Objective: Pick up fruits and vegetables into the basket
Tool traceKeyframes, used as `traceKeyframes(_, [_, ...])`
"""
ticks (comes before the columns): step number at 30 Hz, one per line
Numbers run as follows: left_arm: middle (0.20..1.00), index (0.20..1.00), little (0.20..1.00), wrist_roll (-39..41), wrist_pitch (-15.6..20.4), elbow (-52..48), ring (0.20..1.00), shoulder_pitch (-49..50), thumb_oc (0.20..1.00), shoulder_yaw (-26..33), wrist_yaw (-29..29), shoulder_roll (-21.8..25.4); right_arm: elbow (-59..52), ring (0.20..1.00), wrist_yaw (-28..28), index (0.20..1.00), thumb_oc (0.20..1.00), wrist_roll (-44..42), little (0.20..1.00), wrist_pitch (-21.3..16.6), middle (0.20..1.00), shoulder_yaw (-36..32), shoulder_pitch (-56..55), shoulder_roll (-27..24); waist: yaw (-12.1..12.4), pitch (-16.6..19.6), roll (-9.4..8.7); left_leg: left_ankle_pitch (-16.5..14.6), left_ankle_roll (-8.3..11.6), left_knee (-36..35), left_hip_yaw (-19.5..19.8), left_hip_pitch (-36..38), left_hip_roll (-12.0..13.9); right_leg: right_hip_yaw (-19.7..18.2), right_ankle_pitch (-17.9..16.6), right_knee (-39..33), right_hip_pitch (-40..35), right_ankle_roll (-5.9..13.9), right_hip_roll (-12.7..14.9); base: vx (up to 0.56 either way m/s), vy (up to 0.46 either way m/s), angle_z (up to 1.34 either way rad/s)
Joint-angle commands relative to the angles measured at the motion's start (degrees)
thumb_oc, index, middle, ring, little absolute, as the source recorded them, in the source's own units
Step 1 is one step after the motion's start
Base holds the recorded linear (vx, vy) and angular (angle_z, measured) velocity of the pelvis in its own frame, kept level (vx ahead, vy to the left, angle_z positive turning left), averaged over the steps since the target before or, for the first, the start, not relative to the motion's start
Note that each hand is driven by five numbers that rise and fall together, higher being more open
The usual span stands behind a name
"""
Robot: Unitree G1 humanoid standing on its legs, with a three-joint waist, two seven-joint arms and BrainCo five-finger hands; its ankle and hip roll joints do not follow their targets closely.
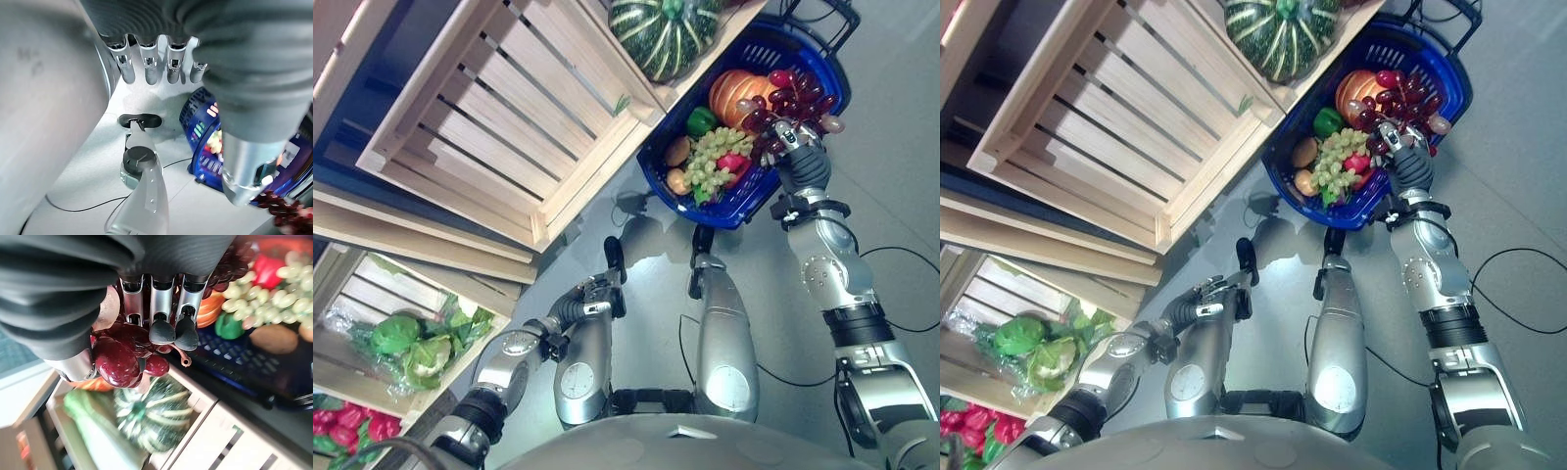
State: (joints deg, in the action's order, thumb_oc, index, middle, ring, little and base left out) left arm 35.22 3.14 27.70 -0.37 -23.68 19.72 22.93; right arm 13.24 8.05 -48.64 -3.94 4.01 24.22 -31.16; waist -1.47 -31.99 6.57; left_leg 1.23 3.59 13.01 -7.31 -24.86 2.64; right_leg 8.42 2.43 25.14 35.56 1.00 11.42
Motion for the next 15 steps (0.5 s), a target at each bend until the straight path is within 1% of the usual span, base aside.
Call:
traceKeyframes(1, [1.000, 1.000, 1.000, 4.9, 1.4, -2.2, 1.000, 5.8, 1.000, -0.3, 2.1, -0.6, -0.9, 0.200, -3.2, 0.200, 0.200, -2.9, 0.200, -3.4, 0.200, -3.4, 2.5, -4.3, 0.0, 2.2, 3.43, -4.3, -0.23, 3.9, -0.8, -4.5, 1.0, 0.4, 6.7, 5.5, 2.0, 3.37, -0.4, -0.03, -0.026, -0.03])
traceKeyframes(2, [1.000, 1.000, 1.000, 5.8, 1.6, -2.6, 1.000, 5.9, 1.000, 0.0, 2.7, -0.5, 0.9, 0.200, -3.7, 0.200, 0.200, -2.9, 0.200, -3.7, 0.200, -3.2, 3.0, -4.8, 0.3, 2.2, 3.99, -4.0, -0.25, 3.9, -0.8, -6.0, 0.8, 0.5, 6.8, 6.0, 3.6, 3.16, -0.5, -0.04, -0.036, 0.00])
traceKeyframes(5, [1.000, 1.000, 1.000, 8.1, 2.2, -3.7, 1.000, 6.0, 1.000, 0.5, 3.8, -0.3, 5.0, 0.200, -4.5, 0.200, 0.200, -4.0, 0.200, -2.2, 0.200, -3.2, 5.1, -6.2, 1.2, 2.2, 5.22, -3.3, -0.06, 4.1, -0.5, -9.0, 0.4, 0.7, 7.1, 6.9, 6.5, 2.74, -0.5, -0.02, -0.039, 0.07])
traceKeyframes(7, [1.000, 1.000, 1.000, 10.7, 2.5, -5.0, 1.000, 6.2, 1.000, 0.7, 4.4, -0.1, 9.6, 0.200, -6.4, 0.200, 0.200, -4.9, 0.200, -1.3, 0.200, -3.2, 7.6, -7.7, 2.0, 2.2, 6.53, -2.9, 0.04, 4.1, -0.3, -11.4, 0.2, 0.9, 7.5, 7.9, 9.1, 2.45, -0.4, -0.02, -0.028, 0.09])
traceKeyframes(9, [1.000, 1.000, 1.000, 12.1, 2.2, -5.8, 1.000, 6.3, 1.000, 1.0, 4.6, 0.0, 12.6, 0.200, -7.4, 0.200, 0.200, -4.5, 0.200, 0.0, 0.200, -2.9, 9.3, -8.6, 2.6, 2.2, 7.21, -2.7, 0.09, 4.4, -0.1, -13.0, -0.1, 1.0, 7.7, 8.6, 10.7, 2.26, -0.3, -0.01, -0.028, 0.06])
traceKeyframes(12, [1.000, 1.000, 1.000, 13.9, 1.6, -6.2, 1.000, 6.4, 1.000, 1.6, 5.0, 0.1, 20.4, 0.200, -9.9, 0.200, 0.200, -5.0, 0.200, 3.0, 0.200, -1.6, 14.2, -11.0, 3.9, 2.2, 8.50, -2.0, 0.17, 4.2, 0.1, -15.8, -0.3, 1.2, 8.1, 9.9, 13.8, 1.91, -0.1, -0.02, -0.032, 0.10])
traceKeyframes(15, [1.000, 1.000, 1.000, 14.1, 0.8, -6.0, 1.000, 6.5, 1.000, 1.8, 5.5, 0.1, 27.4, 0.200, -11.3, 0.200, 0.200, -5.7, 0.200, 5.1, 0.200, -0.3, 18.2, -12.7, 5.1, 2.2, 9.32, -1.6, 0.18, 4.5, 0.6, -18.4, -0.5, 1.3, 8.6, 11.3, 16.4, 1.55, 0.0, -0.02, -0.040, 0.08])
